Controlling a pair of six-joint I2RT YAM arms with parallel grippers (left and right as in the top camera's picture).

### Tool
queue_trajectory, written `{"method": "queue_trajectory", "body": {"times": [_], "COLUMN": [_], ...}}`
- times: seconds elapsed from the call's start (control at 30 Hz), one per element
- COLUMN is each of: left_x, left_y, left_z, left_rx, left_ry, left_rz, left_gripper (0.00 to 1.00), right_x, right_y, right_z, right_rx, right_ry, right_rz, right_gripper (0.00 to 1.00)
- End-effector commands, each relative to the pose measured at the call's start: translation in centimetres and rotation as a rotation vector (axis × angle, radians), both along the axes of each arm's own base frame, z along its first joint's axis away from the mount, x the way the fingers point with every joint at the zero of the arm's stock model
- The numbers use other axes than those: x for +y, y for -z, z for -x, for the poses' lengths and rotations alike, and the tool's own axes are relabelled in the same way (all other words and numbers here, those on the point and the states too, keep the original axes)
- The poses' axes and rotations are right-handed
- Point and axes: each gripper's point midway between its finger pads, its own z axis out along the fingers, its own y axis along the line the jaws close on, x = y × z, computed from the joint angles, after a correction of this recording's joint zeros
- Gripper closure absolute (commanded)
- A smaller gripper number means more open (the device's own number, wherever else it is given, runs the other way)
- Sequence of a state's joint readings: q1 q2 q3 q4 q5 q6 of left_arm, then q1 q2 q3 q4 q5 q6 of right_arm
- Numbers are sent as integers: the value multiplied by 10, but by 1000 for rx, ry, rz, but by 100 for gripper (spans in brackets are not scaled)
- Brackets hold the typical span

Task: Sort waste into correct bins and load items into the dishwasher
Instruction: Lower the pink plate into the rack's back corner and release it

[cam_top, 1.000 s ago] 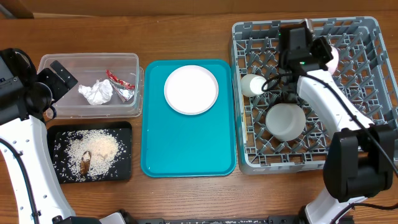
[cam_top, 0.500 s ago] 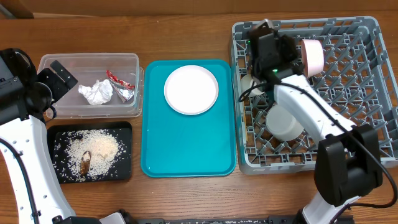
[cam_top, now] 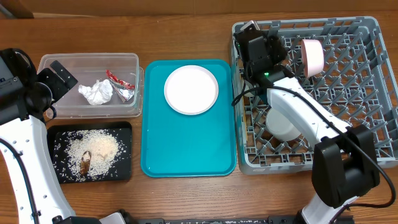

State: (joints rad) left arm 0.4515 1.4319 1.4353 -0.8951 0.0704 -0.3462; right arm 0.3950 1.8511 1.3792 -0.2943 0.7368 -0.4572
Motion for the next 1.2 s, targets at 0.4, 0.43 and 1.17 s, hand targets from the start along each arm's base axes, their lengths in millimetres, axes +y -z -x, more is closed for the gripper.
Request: {"method": "queue_trajectory", "body": {"times": [0.4,0.43,1.17], "left_x": [-1,-1,-1], "left_y": [-1,-1,-1], "left_z": [-3,-3,-3], "left_rx": [-5,-6,-6], "left_ry": [-6,-6,-6], "left_rz": [9,9,9], "left_gripper": [0,0,0], "right_x": [-66,-75,-158], "right_y": [-143,-144,13], "right_z": [28,29,26], "right_rx": [-396,-397,106], "right_ry": [147,161,179], "right_rz": [-671,-695,-1251], "right_gripper": [25,26,89]}}
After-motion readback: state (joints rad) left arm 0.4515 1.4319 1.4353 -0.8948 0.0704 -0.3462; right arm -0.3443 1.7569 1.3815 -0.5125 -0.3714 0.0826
